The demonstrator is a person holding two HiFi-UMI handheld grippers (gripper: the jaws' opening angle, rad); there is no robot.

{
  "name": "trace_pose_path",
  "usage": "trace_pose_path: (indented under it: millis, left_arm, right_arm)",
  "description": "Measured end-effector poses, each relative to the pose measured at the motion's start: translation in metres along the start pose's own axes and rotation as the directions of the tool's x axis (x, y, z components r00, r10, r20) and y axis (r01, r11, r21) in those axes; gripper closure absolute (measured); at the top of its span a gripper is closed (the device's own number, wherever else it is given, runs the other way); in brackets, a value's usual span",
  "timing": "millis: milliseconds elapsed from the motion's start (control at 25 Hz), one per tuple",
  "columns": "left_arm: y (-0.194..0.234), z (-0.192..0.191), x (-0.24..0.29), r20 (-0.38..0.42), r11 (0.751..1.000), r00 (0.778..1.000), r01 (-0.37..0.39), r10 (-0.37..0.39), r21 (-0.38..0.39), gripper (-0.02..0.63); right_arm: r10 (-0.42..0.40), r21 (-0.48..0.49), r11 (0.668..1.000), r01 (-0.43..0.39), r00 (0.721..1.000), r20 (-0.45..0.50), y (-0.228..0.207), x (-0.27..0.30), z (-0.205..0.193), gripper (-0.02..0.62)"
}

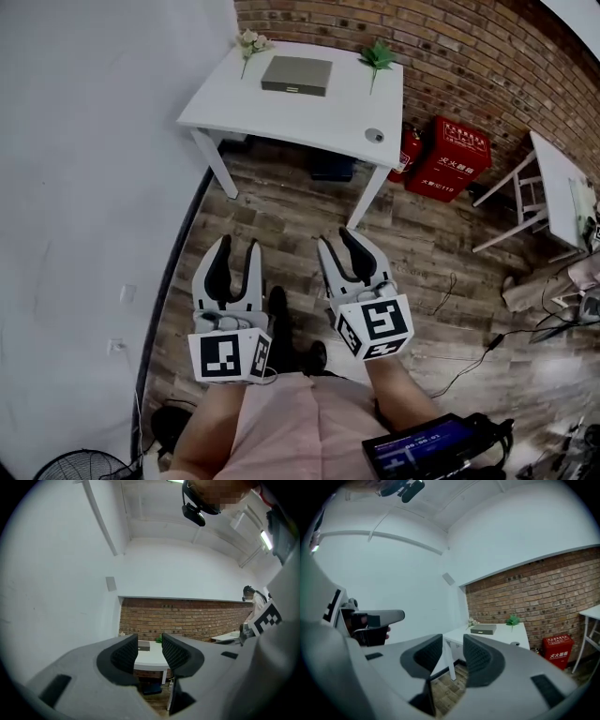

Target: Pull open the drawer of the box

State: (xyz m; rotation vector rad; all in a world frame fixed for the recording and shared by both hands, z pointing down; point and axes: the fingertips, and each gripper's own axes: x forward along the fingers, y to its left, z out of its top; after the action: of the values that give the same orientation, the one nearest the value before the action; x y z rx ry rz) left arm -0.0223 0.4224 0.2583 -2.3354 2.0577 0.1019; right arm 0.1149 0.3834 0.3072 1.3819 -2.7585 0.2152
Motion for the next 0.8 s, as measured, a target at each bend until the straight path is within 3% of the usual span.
trace_pose_path:
  millis: [360, 800]
  left_arm:
    - [0.067, -0.029, 0.110, -0.038, 0.999, 0.998, 0.040, -0.040, -0.013, 0.454]
    - [0.127, 0.001, 0.230, 0.030, 0.993, 0.992, 0.121, -0.121, 0.001, 0.464]
  right_arm:
    - [-0.034, 0.023, 0.999, 0.035, 0.999, -0.026, -0.027, 0.123, -0.008, 0.465]
    - [-0.095, 0.005, 0.995, 0.095, 0.995, 0.041, -0.053, 0.240, 0.045, 0.476]
